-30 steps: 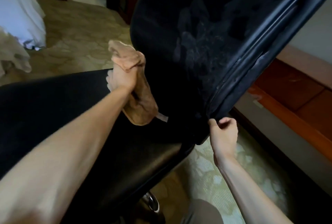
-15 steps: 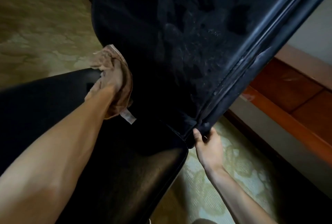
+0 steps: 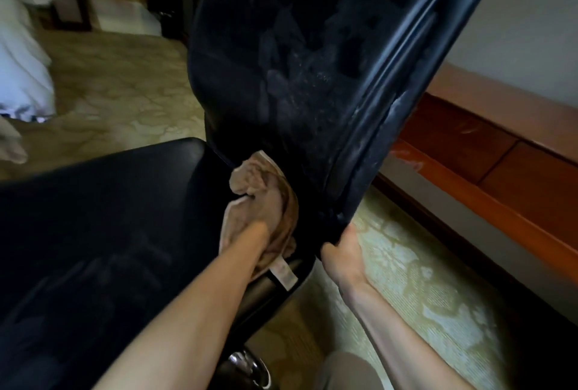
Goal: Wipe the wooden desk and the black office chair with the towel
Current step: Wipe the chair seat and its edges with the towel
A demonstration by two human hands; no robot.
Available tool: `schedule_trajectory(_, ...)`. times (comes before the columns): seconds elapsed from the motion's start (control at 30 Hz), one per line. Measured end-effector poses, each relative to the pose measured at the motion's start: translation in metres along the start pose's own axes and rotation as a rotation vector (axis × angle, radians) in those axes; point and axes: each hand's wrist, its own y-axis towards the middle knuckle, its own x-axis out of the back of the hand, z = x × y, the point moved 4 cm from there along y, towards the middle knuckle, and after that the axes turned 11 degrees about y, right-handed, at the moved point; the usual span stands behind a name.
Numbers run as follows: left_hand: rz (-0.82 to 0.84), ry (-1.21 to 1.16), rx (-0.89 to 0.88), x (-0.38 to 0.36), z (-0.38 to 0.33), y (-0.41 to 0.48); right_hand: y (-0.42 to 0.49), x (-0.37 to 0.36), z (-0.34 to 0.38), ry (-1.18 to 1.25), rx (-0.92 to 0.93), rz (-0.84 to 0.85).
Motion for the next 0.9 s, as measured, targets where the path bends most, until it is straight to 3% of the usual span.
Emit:
schedule_trajectory(0.13,-0.012,-0.087,0.030,-0.008,0.003,-0.046,-0.010,0.010,0.004,0.035,0.027,0.068)
schedule_trajectory(0.5,0.070,-1.114,0.196,-0.052,0.001,-0.137,-0.043,0.026,-0.008,0.099,0.120,0.193)
schedule_trajectory(0.6,0.039,-1.125,0.167,-0.027,-0.011,-0.149,-0.047,0.027,-0.009,0.177,0.015,0.246)
schedule_trajectory(0.7,0.021,-1.142,0.017,0.014,-0.028,-0.161,-0.047,0.025,-0.009,0.204,-0.032,0.276)
schedule_trajectory(0.9,-0.244,-0.930,-0.408,0.119,-0.099,-0.145,-0.058,0.046,0.040,0.432,0.176,0.072)
